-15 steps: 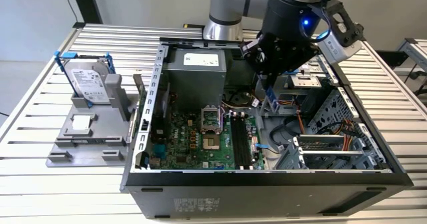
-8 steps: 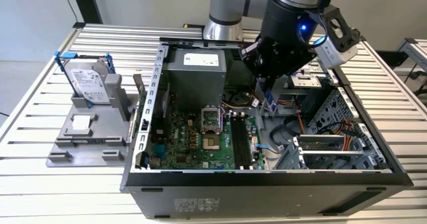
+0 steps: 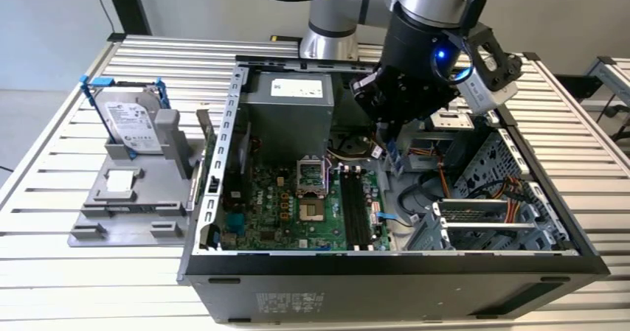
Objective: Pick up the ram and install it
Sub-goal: 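Insert the ram into the slot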
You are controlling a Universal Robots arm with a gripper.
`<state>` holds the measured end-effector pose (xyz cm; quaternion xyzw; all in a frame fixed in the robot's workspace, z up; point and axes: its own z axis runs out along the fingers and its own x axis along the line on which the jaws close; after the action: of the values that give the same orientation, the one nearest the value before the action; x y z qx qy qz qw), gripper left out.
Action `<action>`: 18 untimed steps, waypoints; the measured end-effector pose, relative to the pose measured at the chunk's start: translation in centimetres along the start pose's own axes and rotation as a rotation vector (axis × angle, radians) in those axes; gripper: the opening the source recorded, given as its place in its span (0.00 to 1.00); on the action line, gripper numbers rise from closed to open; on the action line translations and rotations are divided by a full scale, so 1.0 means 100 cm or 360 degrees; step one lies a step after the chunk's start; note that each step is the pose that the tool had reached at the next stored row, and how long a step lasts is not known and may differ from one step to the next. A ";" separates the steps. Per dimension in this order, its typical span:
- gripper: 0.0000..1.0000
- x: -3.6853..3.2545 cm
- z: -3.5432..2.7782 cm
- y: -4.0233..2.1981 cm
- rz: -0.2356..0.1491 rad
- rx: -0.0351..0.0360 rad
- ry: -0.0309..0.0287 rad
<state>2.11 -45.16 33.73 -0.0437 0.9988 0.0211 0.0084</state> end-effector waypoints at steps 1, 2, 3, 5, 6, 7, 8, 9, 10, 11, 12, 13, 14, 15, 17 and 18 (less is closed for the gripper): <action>0.00 0.0000 0.0018 -0.0001 0.0011 0.0000 0.00004; 0.00 0.0001 0.0036 -0.0002 0.0022 0.0000 0.00004; 0.00 0.0001 0.0055 -0.0002 0.0031 0.0000 0.00000; 0.00 0.0001 0.0091 -0.0004 0.0058 0.0001 -0.00012; 0.00 0.0002 0.0110 -0.0004 0.0085 0.0002 -0.00023; 0.00 0.0002 0.0126 -0.0005 0.0112 0.0003 -0.00034; 0.00 0.0002 0.0145 -0.0006 0.0141 0.0003 -0.00046; 0.00 0.0003 0.0163 -0.0007 0.0164 0.0004 -0.00056; 0.00 0.0003 0.0181 -0.0008 0.0177 0.0004 -0.00060; 0.00 0.0003 0.0200 -0.0008 0.0180 0.0004 -0.00062; 0.00 0.0004 0.0218 -0.0009 0.0180 0.0004 -0.00063; 0.00 0.0004 0.0236 -0.0010 0.0180 0.0004 -0.00062; 0.00 0.0004 0.0254 -0.0011 0.0180 0.0004 -0.00062; 0.00 0.0005 0.0273 -0.0011 0.0180 0.0004 -0.00063; 0.00 0.0006 0.0308 -0.0013 0.0180 0.0005 -0.00062; 0.00 0.0006 0.0326 -0.0014 0.0180 0.0005 -0.00062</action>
<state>2.11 -45.16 30.46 0.0129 0.9997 0.0199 0.0092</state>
